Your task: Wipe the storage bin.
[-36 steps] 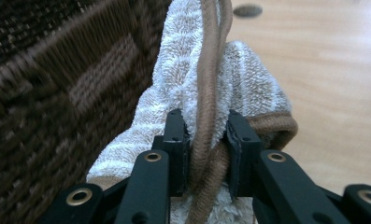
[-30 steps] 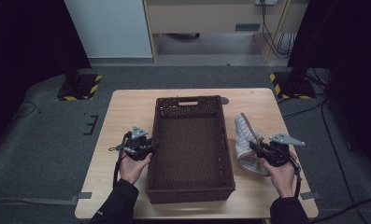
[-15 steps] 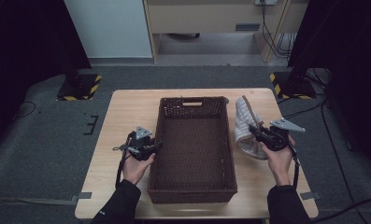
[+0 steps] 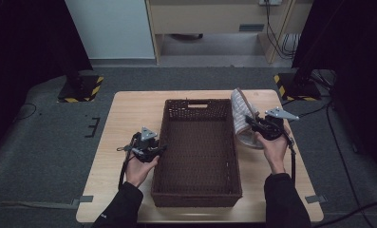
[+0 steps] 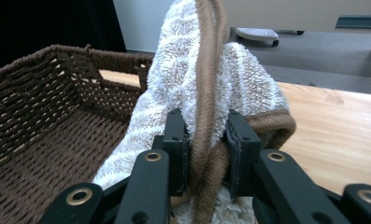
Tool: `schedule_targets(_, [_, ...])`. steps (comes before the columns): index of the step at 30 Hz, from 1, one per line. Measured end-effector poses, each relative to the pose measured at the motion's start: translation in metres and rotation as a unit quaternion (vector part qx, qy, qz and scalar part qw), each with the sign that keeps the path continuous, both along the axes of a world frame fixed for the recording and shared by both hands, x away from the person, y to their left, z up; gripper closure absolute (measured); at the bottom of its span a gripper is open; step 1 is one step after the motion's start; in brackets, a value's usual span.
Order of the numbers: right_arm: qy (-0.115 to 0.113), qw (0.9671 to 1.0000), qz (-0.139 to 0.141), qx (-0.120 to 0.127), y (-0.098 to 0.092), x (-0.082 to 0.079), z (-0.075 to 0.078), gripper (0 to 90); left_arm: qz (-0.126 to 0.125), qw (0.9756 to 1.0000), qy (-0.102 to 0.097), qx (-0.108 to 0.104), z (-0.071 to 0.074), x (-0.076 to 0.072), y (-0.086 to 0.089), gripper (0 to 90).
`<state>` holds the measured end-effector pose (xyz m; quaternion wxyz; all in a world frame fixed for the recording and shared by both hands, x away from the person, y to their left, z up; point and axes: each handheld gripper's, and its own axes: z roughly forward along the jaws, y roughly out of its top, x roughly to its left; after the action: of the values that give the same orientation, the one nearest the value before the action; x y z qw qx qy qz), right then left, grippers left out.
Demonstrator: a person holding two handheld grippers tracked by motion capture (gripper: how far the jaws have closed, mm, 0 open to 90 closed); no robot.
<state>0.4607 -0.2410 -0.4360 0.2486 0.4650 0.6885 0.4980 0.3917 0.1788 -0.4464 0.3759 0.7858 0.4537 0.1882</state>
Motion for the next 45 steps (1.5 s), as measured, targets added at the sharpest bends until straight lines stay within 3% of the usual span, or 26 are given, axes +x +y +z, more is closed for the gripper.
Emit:
schedule_targets(5, [0.002,1.0,0.004,0.0,0.007,0.015,-0.002,73.9,0.001,1.0,0.0,0.001,0.0,0.0,0.0,64.8])
schedule_targets(9, [0.014,0.9998,0.009,-0.009,0.017,0.032,-0.013,74.7,0.0,1.0,0.0,0.0,0.0,0.0,0.0,64.7])
schedule_targets(12, [0.021,0.9998,0.001,-0.001,0.02,0.041,-0.024,75.4,-0.002,1.0,0.003,0.0,0.0,0.0,-0.001,63.7])
schedule_targets(15, [0.058,0.9983,-0.003,-0.003,0.019,0.048,-0.045,75.5,-0.003,1.0,0.002,0.001,0.0,0.0,-0.001,63.3])
schedule_targets(16, [0.058,0.9983,-0.003,-0.003,0.019,0.048,-0.045,75.5,-0.003,1.0,0.002,0.001,0.0,0.0,-0.001,63.3])
schedule_targets(18, [0.087,0.9959,0.0,-0.026,0.022,0.051,-0.058,75.5,-0.003,1.0,0.002,0.001,0.0,0.0,-0.001,63.3])
schedule_targets(19, [0.107,0.9932,0.006,-0.047,0.027,0.052,-0.071,75.5,-0.003,1.0,0.002,0.001,0.0,0.0,-0.001,63.4])
schedule_targets(21, [0.116,0.9919,0.006,-0.052,0.029,0.052,-0.078,75.6,-0.003,1.0,0.002,0.001,0.0,0.0,-0.001,63.4])
schedule_targets(26, [0.099,0.9933,0.006,-0.059,0.025,0.05,-0.063,75.6,-0.003,1.0,0.002,0.0,0.0,0.0,-0.001,63.3])
schedule_targets(29, [0.067,0.9971,-0.004,-0.036,0.017,0.045,-0.045,75.7,-0.003,1.0,0.002,0.0,0.0,0.0,-0.001,63.3])
schedule_targets(30, [0.039,0.9992,-0.012,-0.004,0.011,0.042,-0.035,75.7,-0.003,1.0,0.002,0.0,0.0,0.0,-0.001,63.3])
schedule_targets(31, [0.039,0.9992,-0.012,-0.004,0.011,0.042,-0.035,75.7,-0.003,1.0,0.002,0.0,0.0,0.0,-0.001,63.3])
schedule_targets(32, [0.012,0.9997,-0.015,0.017,0.009,0.04,-0.028,75.7,-0.003,1.0,0.002,0.001,0.0,0.0,-0.001,63.3])
schedule_targets(35, [0.0,0.9994,-0.023,0.026,0.012,0.042,-0.028,75.7,-0.003,1.0,0.0,0.0,0.0,0.0,-0.001,63.4])
schedule_targets(37, [0.002,0.9996,-0.02,0.021,0.014,0.043,-0.031,75.6,-0.003,1.0,0.0,0.0,0.0,0.0,-0.001,63.3])
schedule_targets(39, [0.027,0.9995,-0.013,-0.006,0.023,0.05,-0.043,75.6,-0.003,1.0,0.0,-0.001,0.0,0.0,-0.001,63.3])
schedule_targets(44, [0.054,0.9985,-0.011,-0.003,0.029,0.056,-0.06,75.8,-0.003,1.0,0.0,-0.001,0.0,0.0,-0.001,63.3])
schedule_targets(45, [0.069,0.9975,-0.01,-0.009,0.029,0.057,-0.066,75.9,-0.003,1.0,0.0,-0.001,0.0,0.0,-0.001,63.3])
